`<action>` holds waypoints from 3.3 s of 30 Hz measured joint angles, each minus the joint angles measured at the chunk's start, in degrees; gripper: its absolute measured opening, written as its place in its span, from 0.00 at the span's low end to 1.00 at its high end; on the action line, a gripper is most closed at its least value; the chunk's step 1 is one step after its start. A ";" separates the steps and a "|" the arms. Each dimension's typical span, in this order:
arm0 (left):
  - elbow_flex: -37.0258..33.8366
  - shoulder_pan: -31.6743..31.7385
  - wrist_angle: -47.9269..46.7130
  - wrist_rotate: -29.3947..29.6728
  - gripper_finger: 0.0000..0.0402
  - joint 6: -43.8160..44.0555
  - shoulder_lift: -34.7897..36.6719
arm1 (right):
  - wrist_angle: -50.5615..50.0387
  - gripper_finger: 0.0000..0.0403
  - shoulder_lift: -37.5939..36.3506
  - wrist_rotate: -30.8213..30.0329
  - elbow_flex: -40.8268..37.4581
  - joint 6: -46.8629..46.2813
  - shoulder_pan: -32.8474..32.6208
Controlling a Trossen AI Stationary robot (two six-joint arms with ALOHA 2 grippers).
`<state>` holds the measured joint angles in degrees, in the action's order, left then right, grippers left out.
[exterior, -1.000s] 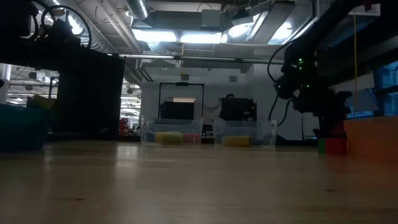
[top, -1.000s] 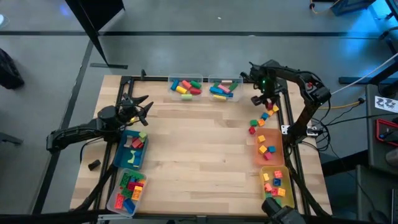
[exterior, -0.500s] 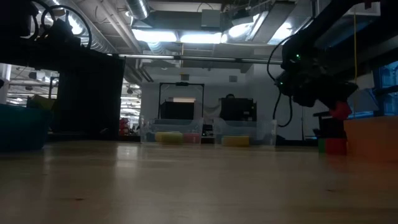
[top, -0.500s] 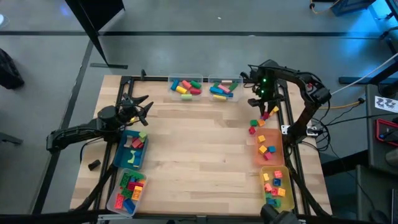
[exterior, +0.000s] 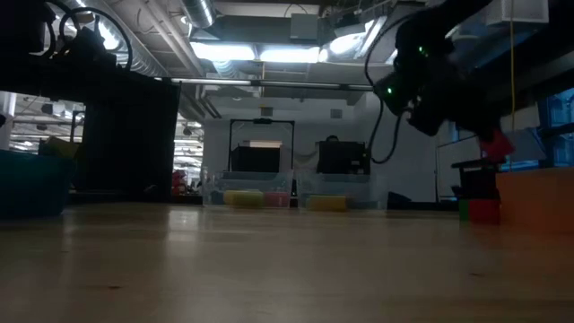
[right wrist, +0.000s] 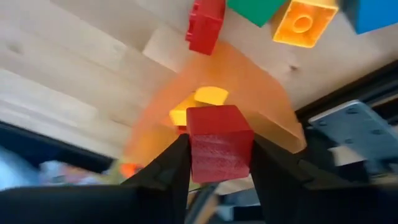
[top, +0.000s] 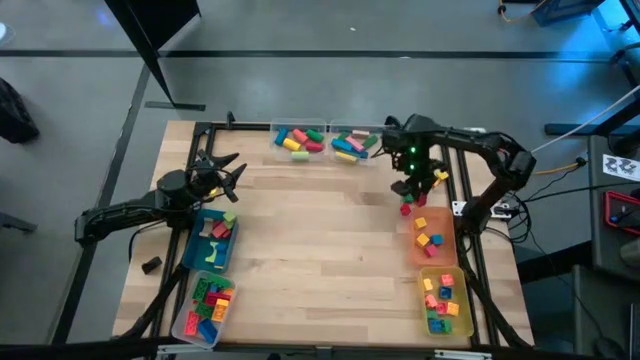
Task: Sort blocks by size
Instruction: Put the red block into the orange bin, then put the green block into the orange bin
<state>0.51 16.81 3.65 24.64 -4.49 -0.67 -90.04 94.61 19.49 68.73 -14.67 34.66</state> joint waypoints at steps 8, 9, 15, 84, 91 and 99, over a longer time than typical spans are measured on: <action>0.00 0.01 0.00 0.01 0.46 0.00 0.00 | 0.03 0.37 -2.40 -7.91 0.00 -7.82 -7.93; 0.00 0.00 0.01 0.00 0.46 0.00 -0.02 | 0.01 0.37 -2.57 -7.91 0.00 -8.32 -9.01; 0.00 0.01 0.01 0.01 0.46 0.00 -0.01 | 0.03 0.37 -2.69 -7.91 0.00 -9.16 -16.09; 0.00 0.01 0.01 -0.01 0.46 0.00 -0.02 | 15.51 0.47 -2.63 -36.79 0.17 -40.86 -26.21; 0.00 0.01 -0.01 0.01 0.46 0.00 0.00 | 16.78 0.47 -2.63 -37.88 0.24 -41.86 -26.34; 0.00 0.00 -0.01 -0.01 0.46 0.00 0.00 | 15.43 0.47 -2.63 -39.54 0.24 -40.69 -26.26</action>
<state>0.51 16.81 3.64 24.62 -4.49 -0.67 -74.62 91.98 -20.05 68.97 -55.36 8.40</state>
